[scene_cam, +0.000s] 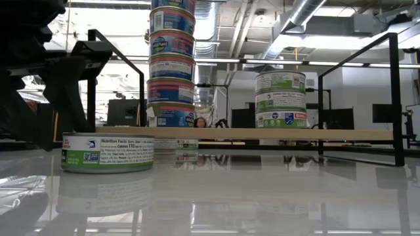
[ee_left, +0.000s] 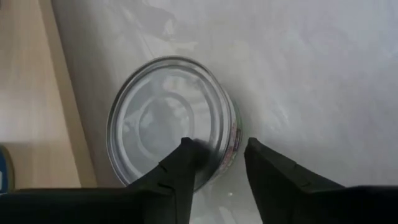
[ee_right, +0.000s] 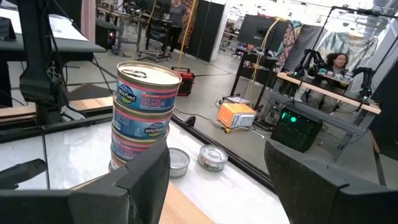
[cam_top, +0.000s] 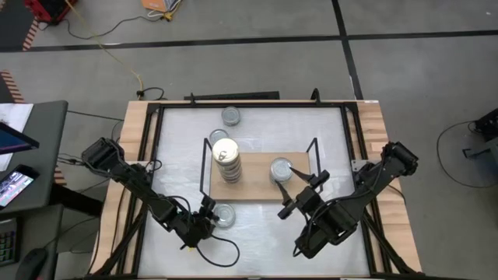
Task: Stack canned seafood by type on shelf
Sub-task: Stack the green tuna can on top of the green tuna can on the shelf
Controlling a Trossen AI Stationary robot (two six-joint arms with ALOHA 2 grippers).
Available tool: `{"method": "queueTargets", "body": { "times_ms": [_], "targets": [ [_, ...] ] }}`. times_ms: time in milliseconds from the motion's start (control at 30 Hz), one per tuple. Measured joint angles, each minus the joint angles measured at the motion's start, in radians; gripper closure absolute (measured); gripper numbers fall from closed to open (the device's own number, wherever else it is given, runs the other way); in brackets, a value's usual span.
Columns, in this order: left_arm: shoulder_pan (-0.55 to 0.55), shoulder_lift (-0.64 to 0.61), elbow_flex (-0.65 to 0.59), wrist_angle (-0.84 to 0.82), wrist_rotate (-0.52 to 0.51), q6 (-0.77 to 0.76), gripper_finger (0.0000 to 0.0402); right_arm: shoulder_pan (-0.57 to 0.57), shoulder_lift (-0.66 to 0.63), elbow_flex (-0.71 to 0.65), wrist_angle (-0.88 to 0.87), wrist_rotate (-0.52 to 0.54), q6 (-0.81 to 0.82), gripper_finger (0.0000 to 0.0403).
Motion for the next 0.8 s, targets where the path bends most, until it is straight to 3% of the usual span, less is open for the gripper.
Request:
{"method": "queueTargets", "body": {
  "times_ms": [167,367,800],
  "targets": [
    [-0.002,0.000,0.001,-0.017,0.012,-0.006,0.0304,0.000,0.000,0.000,0.000,-0.001,0.000,0.0113],
    [-0.003,-0.003,0.004,-0.046,0.062,-0.102,0.0392,0.000,0.000,0.000,0.003,-0.001,0.000,0.0113],
    [-0.013,0.005,-0.001,-0.068,0.152,-0.244,0.0401,0.000,0.000,0.000,0.003,-0.001,0.000,0.0113]
  ]
}}
